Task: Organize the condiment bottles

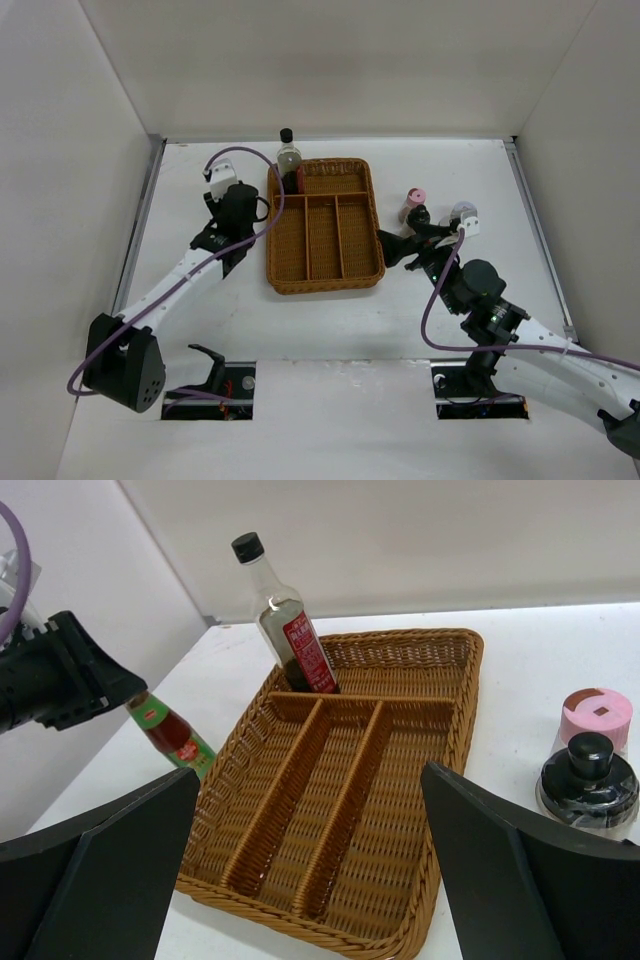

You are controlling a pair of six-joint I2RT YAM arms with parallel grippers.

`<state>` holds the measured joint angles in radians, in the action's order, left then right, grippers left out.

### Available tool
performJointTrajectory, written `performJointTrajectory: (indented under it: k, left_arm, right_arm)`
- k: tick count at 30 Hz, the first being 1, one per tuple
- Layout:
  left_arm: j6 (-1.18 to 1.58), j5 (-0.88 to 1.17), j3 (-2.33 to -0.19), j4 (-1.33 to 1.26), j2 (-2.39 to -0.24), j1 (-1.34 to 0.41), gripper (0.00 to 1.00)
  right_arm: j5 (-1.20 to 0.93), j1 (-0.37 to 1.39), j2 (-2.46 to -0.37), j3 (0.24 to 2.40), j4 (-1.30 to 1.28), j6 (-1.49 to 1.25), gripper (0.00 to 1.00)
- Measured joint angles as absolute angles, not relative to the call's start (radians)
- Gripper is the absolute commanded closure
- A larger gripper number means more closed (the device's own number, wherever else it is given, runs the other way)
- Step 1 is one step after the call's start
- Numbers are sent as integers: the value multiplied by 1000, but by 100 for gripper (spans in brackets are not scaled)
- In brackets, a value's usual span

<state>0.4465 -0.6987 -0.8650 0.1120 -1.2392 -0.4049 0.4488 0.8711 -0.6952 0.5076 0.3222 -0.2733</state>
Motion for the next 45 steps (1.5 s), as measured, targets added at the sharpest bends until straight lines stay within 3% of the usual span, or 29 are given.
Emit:
performJointTrajectory:
  k: [9, 18, 35, 45]
  left_arm:
    - [414, -754, -889, 176, -1088, -582, 88]
    - [390, -760, -970, 91, -1203, -675, 88]
    - [344, -694, -1023, -85, -1445, -635, 87]
    - [339, -667, -1022, -167, -1481, -609, 83]
  right_arm:
    - [449, 871, -703, 508, 322, -274, 0]
    - [449, 870, -702, 508, 322, -274, 0]
    - [448, 869, -713, 508, 323, -277, 0]
    - [447, 869, -734, 508, 323, -278, 0]
